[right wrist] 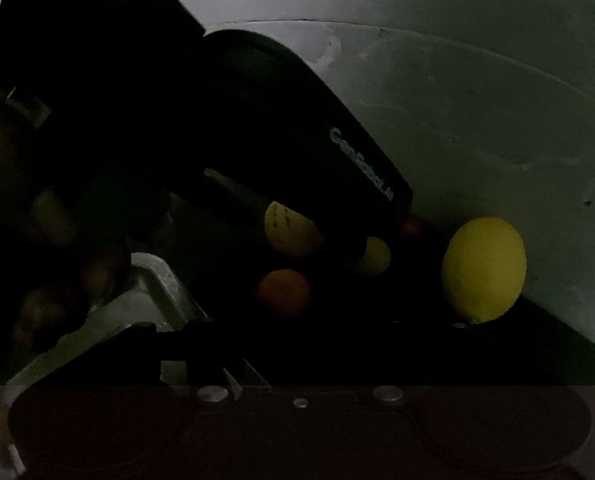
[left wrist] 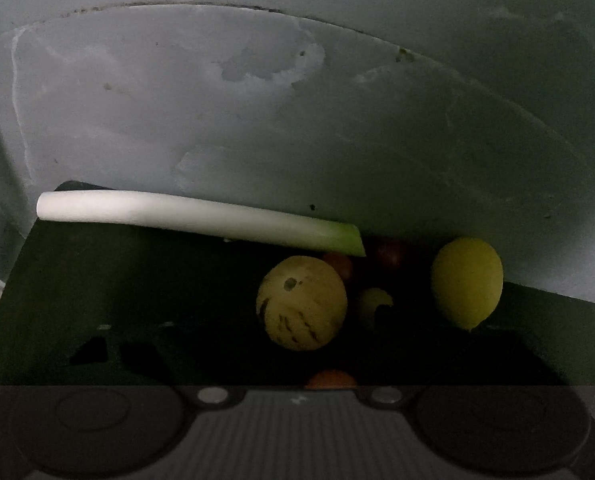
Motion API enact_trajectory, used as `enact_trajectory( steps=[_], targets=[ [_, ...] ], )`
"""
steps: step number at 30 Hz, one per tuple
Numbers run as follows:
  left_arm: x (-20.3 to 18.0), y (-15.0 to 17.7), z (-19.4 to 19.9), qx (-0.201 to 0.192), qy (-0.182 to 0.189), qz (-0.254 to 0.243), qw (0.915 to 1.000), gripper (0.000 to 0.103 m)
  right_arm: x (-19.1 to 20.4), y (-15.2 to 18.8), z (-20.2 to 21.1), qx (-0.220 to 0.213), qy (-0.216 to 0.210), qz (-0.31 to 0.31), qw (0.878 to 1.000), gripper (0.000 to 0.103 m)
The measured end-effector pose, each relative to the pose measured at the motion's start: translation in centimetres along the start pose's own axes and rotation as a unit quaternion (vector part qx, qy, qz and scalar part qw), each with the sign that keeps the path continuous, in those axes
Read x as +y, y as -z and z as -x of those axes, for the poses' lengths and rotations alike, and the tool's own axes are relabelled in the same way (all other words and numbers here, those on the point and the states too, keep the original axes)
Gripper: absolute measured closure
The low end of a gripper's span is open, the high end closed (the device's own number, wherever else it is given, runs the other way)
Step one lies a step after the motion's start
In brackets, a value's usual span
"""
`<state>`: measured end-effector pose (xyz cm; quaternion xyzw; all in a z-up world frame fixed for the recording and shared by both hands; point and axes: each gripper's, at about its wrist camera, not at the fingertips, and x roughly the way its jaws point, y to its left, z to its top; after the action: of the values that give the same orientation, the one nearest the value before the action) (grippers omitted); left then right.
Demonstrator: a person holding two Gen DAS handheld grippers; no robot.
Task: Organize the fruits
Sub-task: 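Grasp the striped yellow melon with the left tool while the right tool grasps a tangerine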
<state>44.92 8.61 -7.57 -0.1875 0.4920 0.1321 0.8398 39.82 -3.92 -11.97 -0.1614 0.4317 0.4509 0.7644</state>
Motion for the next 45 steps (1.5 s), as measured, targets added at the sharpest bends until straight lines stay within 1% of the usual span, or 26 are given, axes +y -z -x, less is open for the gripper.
enact_trajectory(
  steps=[3, 7, 8, 10, 11, 16, 26, 30, 35, 44, 45],
  targets=[
    [0.1, 0.1, 0.0, 0.0, 0.005, 0.003, 1.0, 0.03, 0.2, -0.1, 0.1, 0.001, -0.004, 0.002, 1.0, 0.055],
    [0.2, 0.2, -0.1, 0.002, 0.01, 0.003, 0.9999, 0.043, -0.2, -0.1, 0.2, 0.001, -0.002, 0.008, 1.0, 0.059],
    [0.4, 0.2, -0.1, 0.003, 0.012, 0.005, 0.9999, 0.044, -0.2, -0.1, 0.1, 0.001, -0.002, 0.008, 1.0, 0.06],
    [0.7, 0.2, -0.1, 0.006, 0.016, 0.007, 0.9998, 0.051, 0.0, 0.0, 0.1, 0.001, -0.001, 0.012, 1.0, 0.062],
    [0.8, 0.2, -0.2, 0.008, 0.016, 0.008, 0.9998, 0.052, 0.1, 0.0, 0.2, 0.001, -0.001, 0.014, 1.0, 0.063],
    [1.5, 0.2, -0.7, 0.008, 0.022, 0.011, 0.9997, 0.052, 0.3, -0.1, 0.3, -0.001, 0.004, 0.015, 1.0, 0.071],
    [1.9, 0.7, -0.2, 0.004, 0.025, 0.021, 0.9994, 0.054, 1.2, 0.3, 0.2, -0.001, 0.014, 0.01, 1.0, 0.072],
    [2.0, 0.9, 0.0, 0.003, 0.029, 0.017, 0.9994, 0.054, 1.5, 0.5, 0.4, -0.002, 0.02, 0.002, 1.0, 0.072],
    [1.9, 1.2, 0.8, -0.002, 0.036, 0.019, 0.9992, 0.054, 1.7, 0.7, 1.3, -0.004, 0.028, -0.009, 1.0, 0.072],
    [1.3, 1.9, 2.5, -0.013, 0.049, 0.006, 0.9987, 0.055, 1.8, 1.1, 3.1, -0.011, 0.053, -0.028, 0.998, 0.072],
    [1.3, 2.0, 2.7, -0.014, 0.051, 0.006, 0.9986, 0.055, 2.7, 0.1, 3.9, -0.012, 0.055, -0.03, 0.998, 0.072]
  ],
)
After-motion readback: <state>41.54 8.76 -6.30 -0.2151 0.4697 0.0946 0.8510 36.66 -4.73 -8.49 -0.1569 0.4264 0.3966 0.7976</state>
